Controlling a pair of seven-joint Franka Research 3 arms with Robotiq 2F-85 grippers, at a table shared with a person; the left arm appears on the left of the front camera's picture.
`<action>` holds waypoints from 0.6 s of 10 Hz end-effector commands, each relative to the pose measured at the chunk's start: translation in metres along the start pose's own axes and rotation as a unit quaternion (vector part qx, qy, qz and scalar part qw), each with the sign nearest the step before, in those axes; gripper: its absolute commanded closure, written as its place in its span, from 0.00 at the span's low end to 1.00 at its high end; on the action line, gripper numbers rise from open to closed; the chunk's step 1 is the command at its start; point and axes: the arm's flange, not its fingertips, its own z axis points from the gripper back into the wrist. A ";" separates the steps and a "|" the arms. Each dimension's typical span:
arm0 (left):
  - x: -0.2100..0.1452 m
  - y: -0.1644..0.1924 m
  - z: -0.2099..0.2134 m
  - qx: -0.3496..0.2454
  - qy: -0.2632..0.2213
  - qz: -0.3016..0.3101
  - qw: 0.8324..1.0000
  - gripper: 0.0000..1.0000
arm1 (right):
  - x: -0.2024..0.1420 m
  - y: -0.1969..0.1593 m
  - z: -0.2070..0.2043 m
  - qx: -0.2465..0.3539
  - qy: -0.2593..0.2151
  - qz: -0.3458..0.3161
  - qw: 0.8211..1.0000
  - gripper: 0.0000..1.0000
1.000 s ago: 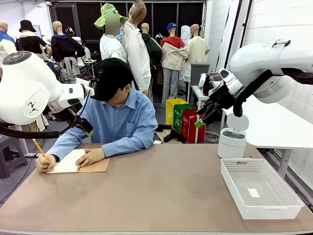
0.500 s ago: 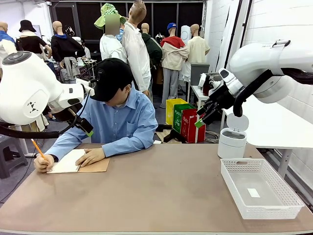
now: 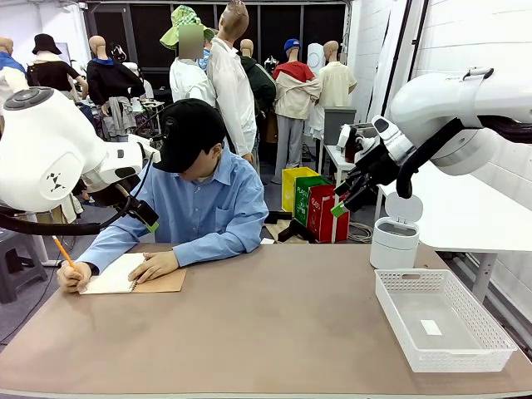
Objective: Sort the paper based on its condition.
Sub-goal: If a person hands you a paper, place it in the Organizing basket , and if it's crumpled, put it in the Trash can.
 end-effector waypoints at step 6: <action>0.000 0.000 0.000 -0.001 -0.001 0.001 1.000 0.00 | 0.000 0.000 0.000 0.005 -0.007 -0.004 1.000 0.00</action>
